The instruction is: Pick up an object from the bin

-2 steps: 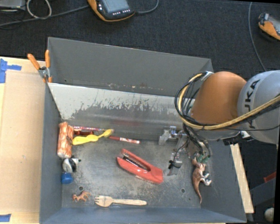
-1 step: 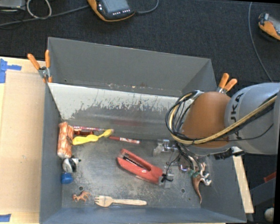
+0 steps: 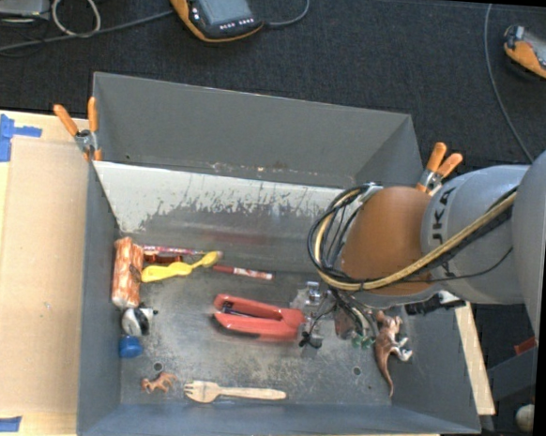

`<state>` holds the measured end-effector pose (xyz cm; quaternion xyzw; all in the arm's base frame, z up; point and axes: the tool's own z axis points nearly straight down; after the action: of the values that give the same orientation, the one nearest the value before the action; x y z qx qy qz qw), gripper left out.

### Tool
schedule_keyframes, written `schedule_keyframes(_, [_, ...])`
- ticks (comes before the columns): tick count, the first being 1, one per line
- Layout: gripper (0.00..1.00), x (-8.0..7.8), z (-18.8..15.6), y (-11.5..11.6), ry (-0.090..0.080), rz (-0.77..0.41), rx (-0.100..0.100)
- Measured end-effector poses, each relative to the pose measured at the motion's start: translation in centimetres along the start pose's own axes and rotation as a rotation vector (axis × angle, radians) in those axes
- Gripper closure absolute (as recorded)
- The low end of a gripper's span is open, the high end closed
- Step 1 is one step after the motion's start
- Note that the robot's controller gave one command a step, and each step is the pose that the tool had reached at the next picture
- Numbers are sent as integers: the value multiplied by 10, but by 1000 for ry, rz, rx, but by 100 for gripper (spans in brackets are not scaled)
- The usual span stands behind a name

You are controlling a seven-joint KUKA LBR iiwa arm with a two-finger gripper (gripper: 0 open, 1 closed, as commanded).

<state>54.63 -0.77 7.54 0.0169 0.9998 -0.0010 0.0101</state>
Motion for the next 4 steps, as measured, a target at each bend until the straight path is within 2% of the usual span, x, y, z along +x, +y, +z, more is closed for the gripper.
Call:
schedule_keyframes(1, [0, 3, 4, 2, 9, -2, -2])
schedule_keyframes(2, [100, 3, 4, 2, 6, -3, -2])
schedule_keyframes(3, [0, 4, 5, 2, 10, -4, -2])
schedule_keyframes(4, [0, 4, 5, 2, 10, -4, -2])
